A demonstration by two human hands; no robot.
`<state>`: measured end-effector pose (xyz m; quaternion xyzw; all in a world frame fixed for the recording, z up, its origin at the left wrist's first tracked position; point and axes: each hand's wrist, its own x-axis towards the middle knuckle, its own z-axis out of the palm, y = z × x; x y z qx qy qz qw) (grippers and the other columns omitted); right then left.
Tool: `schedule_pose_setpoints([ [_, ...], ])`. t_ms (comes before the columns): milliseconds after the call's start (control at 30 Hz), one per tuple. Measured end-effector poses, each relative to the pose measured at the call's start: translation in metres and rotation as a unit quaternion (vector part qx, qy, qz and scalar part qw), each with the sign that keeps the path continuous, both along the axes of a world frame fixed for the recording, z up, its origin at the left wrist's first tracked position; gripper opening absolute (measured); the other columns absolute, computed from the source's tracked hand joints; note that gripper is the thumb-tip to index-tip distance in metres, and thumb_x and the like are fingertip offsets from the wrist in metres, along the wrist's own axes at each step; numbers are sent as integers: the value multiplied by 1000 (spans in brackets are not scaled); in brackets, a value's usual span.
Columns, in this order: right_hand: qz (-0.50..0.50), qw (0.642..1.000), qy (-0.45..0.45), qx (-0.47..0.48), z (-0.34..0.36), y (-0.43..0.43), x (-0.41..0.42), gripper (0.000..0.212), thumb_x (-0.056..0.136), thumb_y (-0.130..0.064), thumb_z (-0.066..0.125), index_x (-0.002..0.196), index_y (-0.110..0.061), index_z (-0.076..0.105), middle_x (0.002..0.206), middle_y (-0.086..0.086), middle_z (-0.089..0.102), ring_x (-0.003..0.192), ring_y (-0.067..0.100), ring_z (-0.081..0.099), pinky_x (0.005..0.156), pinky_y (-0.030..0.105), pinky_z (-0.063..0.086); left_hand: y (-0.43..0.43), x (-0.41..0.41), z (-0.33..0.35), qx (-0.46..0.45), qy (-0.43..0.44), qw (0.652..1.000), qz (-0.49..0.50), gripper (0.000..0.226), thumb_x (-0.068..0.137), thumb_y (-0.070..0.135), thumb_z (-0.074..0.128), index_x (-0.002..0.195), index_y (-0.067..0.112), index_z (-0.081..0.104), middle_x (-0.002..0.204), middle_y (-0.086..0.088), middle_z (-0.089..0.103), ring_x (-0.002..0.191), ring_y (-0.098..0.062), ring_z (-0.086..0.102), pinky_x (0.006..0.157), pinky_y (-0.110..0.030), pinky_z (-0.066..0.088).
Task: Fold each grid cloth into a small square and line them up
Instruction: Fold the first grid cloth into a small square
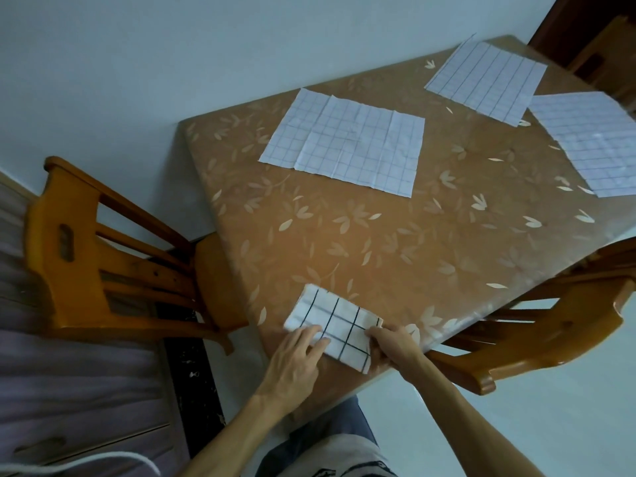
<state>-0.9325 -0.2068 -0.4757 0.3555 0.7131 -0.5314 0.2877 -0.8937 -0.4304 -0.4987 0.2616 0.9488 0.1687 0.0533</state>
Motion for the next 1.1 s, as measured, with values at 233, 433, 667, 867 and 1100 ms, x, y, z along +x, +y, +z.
schedule_pose_setpoints([
  [233,2,985,-9,-171,19,-11,13,20,93,-9,56,105,6,63,75,14,70,50,15,49,47,25,33,1,1,7,21,-33,999,28,74,68,8,83,136,21,55,133,4,60,113,-13,60,94,-25,54],
  [433,83,966,-66,-237,24,-10,30,13,96,-13,54,87,-4,58,75,10,67,52,9,43,51,20,27,-7,-3,8,39,-13,998,54,69,65,4,85,129,17,62,140,-6,57,116,-23,60,91,-33,56],
  [667,233,970,66,-36,19,2,51,49,94,-61,35,115,-21,54,98,-2,67,74,19,68,63,20,55,-29,1,-3,44,-27,998,31,70,39,0,94,104,21,75,109,11,72,94,-9,61,70,-20,57],
  [867,394,813,341,262,-16,25,65,55,92,0,59,132,-35,42,133,0,52,93,20,67,65,27,61,-28,0,-6,79,-16,995,50,43,66,0,86,103,21,77,107,12,73,91,-9,64,69,-19,58],
  [1100,503,770,316,231,-26,4,61,65,86,-13,65,146,-28,43,162,-17,19,122,16,58,84,29,57,-28,1,-9,105,-47,990,85,31,83,6,75,110,20,77,117,11,71,105,-8,62,86,-22,55],
])
